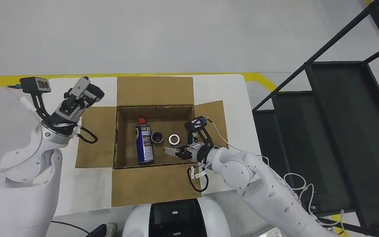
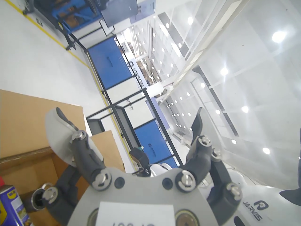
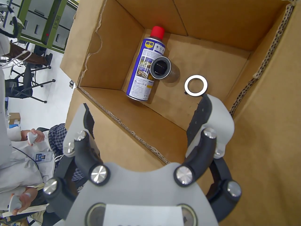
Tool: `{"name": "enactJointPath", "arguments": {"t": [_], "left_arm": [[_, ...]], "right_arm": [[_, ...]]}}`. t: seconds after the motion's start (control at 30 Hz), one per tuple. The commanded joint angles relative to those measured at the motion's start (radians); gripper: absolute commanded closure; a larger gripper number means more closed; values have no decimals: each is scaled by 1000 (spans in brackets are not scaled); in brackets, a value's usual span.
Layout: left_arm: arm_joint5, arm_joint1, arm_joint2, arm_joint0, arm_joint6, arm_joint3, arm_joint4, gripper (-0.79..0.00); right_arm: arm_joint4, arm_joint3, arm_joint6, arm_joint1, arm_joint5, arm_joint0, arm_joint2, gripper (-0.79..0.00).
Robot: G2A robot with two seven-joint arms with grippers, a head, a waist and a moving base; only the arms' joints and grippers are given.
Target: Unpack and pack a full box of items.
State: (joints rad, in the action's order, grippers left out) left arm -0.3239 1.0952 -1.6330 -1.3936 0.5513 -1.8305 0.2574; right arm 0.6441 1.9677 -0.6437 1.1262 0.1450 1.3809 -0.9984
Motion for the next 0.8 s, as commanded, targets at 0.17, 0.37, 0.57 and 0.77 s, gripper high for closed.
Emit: {"name": "enactJointPath", "arguments": {"t": [0.17, 0.37, 0.57, 0.77], "left_arm": [[-26, 3, -66, -160, -101, 20, -25, -785], [-72, 16, -56, -223, -250, 19, -44, -785], [-73, 18, -49, -226, -264, 20, -42, -785], [-73, 18, -49, -226, -264, 20, -42, -785]], "right_arm": [[0, 0, 0, 0, 0, 0, 0, -785], [0, 0, 0, 0, 0, 0, 0, -785], [0, 0, 0, 0, 0, 0, 0, -785], [0, 0, 0, 0, 0, 0, 0, -785]]}}
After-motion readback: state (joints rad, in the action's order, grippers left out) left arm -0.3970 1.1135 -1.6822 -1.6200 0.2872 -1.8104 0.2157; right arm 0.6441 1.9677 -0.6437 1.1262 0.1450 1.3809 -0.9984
